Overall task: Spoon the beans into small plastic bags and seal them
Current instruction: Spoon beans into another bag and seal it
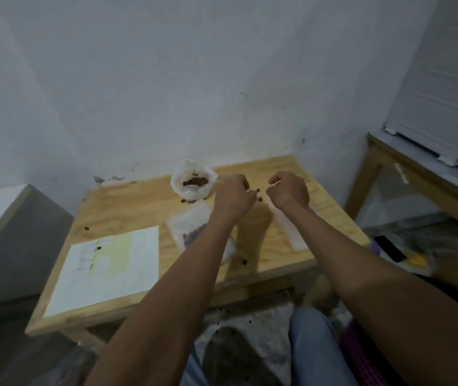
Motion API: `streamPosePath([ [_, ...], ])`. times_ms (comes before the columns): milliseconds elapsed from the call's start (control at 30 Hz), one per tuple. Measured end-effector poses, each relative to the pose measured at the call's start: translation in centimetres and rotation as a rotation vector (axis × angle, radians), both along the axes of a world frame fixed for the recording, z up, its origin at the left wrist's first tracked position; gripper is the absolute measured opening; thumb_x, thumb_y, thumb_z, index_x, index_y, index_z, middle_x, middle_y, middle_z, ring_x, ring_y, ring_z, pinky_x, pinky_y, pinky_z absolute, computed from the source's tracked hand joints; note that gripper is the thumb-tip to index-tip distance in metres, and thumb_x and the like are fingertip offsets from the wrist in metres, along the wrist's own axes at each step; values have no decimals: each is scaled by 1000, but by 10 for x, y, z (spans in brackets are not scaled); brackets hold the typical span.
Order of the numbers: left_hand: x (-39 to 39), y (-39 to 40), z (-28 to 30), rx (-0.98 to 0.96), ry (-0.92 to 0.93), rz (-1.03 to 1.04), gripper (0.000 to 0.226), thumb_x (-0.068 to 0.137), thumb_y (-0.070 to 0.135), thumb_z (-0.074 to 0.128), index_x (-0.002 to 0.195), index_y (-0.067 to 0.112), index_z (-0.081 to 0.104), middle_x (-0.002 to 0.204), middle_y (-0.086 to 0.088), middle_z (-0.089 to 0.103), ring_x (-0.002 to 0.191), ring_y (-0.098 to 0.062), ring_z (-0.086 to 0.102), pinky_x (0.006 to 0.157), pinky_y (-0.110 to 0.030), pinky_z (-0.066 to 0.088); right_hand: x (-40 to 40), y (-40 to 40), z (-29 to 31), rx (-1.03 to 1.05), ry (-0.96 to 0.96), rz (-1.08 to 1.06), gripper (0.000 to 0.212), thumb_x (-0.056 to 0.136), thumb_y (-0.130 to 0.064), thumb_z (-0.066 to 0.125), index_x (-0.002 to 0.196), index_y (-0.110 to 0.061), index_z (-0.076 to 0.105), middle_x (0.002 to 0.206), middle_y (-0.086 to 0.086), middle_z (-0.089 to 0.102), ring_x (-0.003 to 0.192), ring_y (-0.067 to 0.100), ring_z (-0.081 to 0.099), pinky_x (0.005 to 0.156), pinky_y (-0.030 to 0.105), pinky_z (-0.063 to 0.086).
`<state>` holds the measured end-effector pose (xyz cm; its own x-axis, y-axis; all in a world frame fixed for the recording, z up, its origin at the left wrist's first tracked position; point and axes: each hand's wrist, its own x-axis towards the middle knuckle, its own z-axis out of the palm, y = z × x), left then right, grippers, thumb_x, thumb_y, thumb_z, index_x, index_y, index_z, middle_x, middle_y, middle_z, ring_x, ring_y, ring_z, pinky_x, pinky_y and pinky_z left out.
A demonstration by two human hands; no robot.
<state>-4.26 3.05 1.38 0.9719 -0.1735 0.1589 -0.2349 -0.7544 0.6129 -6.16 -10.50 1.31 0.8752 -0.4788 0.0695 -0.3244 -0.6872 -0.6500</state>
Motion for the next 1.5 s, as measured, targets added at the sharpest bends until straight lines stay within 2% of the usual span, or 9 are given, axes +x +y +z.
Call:
streamPosePath([
  [133,-12,-51,-12,54,108,-30,25,92,26,69,102,8,55,95,-9,58,83,-26,58,67,-36,48,-19,-47,-9,-94,150,-95,29,94,-24,64,122,-16,69,128,12,64,120,36,57,89,40,55],
  [400,-30,-90,-20,20,141,70,26,90,13,64,110,1,52,104,-13,56,91,-30,58,52,-30,32,-37,-64,-19,-100,171,-57,29,95,-21,61,123,-16,66,129,13,62,114,36,62,93,41,53],
  [733,-33,-103,-11,-138,183,263,40,89,23,66,123,8,53,115,-9,62,105,-31,61,85,-44,55,-35,-61,1,-119,111,-144,34,94,-27,64,126,-16,63,126,12,65,115,35,62,101,47,45],
  [900,-19,-104,6,-647,155,358,32,95,16,67,119,10,48,119,-11,59,93,-26,61,74,-37,49,-29,-58,29,6,-56,-194,45,88,-25,69,128,-12,51,121,11,64,106,35,65,92,50,54],
  [1000,-4,-89,23,-1089,298,449,29,92,6,67,111,17,48,109,-15,65,85,-28,67,72,-38,57,-24,-59,50,131,-150,-146,45,86,-31,68,125,-15,52,108,2,60,95,27,62,81,37,53],
  [1067,1,-72,36,-1234,315,398,30,92,1,65,113,16,51,96,-11,66,72,-20,63,60,-30,53,-18,-57,65,308,-234,-84,40,86,-41,69,116,-15,60,102,-3,61,91,22,63,77,33,52],
  [1167,4,-38,51,-1183,251,224,28,91,0,65,113,15,55,87,-8,69,69,-18,62,56,-28,46,-10,-47,87,537,-266,109,31,87,-42,73,95,-12,71,92,-3,71,84,16,68,71,31,55],
  [1333,11,22,61,-959,92,98,26,90,0,63,111,14,59,79,-6,68,64,-16,60,56,-28,47,-2,-7,114,522,-147,426,23,85,-6,77,108,-8,77,85,-3,71,72,5,65,55,15,52],
  [1500,11,67,66,-807,-74,152,29,88,6,70,114,12,59,94,-4,67,82,-13,63,68,-23,51,8,42,120,423,-129,483,33,81,0,78,111,-13,73,91,5,69,69,12,65,45,17,48],
])
